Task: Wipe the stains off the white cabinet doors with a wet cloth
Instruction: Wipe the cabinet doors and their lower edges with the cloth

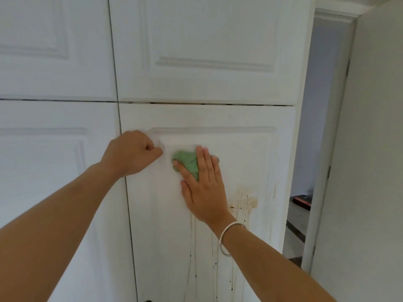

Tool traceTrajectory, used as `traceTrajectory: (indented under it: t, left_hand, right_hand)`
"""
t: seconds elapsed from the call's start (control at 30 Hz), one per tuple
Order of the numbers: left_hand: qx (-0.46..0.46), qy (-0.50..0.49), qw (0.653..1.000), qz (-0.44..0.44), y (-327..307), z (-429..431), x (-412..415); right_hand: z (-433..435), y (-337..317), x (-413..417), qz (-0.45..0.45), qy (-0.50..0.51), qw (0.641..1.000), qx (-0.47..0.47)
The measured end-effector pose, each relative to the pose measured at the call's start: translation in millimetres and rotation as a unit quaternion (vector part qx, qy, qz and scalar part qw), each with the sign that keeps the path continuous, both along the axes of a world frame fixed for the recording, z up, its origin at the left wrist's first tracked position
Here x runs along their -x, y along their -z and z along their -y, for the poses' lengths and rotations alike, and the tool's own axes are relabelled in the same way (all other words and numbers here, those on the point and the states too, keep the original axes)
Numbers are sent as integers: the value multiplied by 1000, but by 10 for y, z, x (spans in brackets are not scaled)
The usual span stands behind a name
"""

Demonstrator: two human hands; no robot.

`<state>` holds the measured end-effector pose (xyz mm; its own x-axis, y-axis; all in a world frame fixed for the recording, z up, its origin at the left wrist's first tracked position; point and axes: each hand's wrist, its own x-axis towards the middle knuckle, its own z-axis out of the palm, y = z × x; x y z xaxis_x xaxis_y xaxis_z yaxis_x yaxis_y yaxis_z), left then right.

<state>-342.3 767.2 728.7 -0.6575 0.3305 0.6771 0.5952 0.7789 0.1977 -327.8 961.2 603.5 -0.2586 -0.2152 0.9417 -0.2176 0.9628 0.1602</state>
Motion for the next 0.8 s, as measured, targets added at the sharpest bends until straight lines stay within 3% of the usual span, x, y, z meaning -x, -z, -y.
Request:
traceTrajectory:
  t: [0.13,0.23,0.4,0.47,0.53,0.67,0.8]
  left_hand:
    - [-6,9,1000,5,18,-6,-29]
    - [1,16,1000,12,8,-2,-24]
    - [2,23,1000,11,14,39,-6]
    - [4,19,1000,9,19,38,-14]
    - [6,18,1000,7,22,18,-18]
    - [4,16,1000,-1,38,0,-19]
    - [-3,14,1000,-5,62,-1,-19]
  right_hand:
    - [-120,667,-112,54,13,997,-55]
    - [-259,802,-169,43,19,996,-70]
    - [-666,240,-298,-48,88,987,127]
    - [-906,-40,-393,-83,73,966,232]
    - [-1059,-226,-451,-111,132,939,296]
    - [-1082,55,-375,-96,158,903,388]
    - [-879,732,-413,-20,211,889,406]
